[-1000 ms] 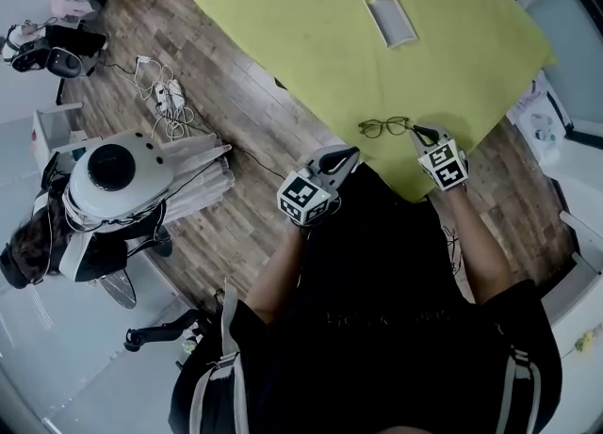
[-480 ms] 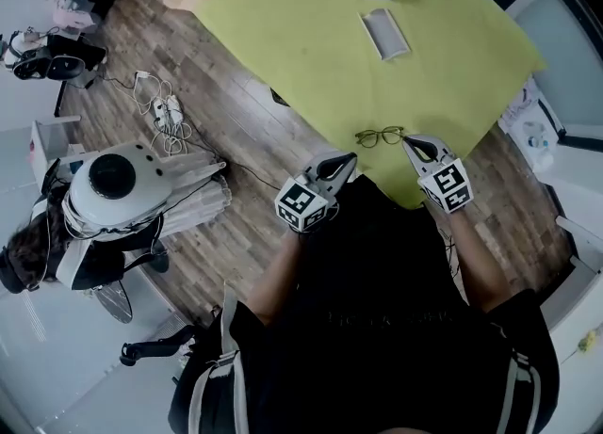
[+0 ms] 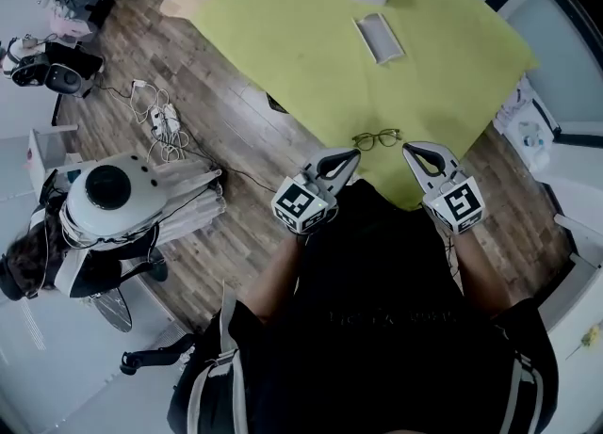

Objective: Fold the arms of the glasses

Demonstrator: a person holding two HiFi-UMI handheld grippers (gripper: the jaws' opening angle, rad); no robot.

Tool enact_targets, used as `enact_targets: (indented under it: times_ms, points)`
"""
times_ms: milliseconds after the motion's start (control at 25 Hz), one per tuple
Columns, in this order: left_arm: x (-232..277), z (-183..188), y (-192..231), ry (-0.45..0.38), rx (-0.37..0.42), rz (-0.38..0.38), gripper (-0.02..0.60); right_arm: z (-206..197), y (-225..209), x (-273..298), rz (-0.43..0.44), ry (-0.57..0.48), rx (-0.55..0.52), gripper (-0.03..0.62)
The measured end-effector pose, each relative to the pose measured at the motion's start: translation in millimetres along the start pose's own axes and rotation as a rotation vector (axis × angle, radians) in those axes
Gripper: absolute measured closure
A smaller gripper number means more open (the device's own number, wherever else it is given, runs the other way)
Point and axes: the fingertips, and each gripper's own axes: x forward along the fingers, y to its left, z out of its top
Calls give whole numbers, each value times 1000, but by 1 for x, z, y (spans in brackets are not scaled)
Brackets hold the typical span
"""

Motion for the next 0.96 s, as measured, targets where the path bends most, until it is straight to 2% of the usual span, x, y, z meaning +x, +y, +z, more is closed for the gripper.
enact_targets:
  times_ms: [160,240,360,480,560,720,840,960]
  points:
    - [2,15,-6,-7,57,-8,563,16,7,-8,18,-53,-40,568]
    - [3,22,-10,-8,88,-20,563,24,18,-10,73,-70,-89,568]
    - [5,33,-15,-40,83,-40,563,26,41,-14,169,-47,-185,568]
    - [3,36,-24,-56,101,-65,563,26,55,-16,199,-40,-192,568]
    - [4,44,-32,-71,104,-85,563,28,59,-17,211,-48,-190,567]
    - [5,61,-34,-108,52,-85,563,36,58,-18,211,-64,-192,566]
    - [3,67,-30,-119,84,-73,563,61,53,-14,183,-178,-151,566]
    - [1,73,-24,-135,96,-65,563,77,42,-10,152,-230,-135,566]
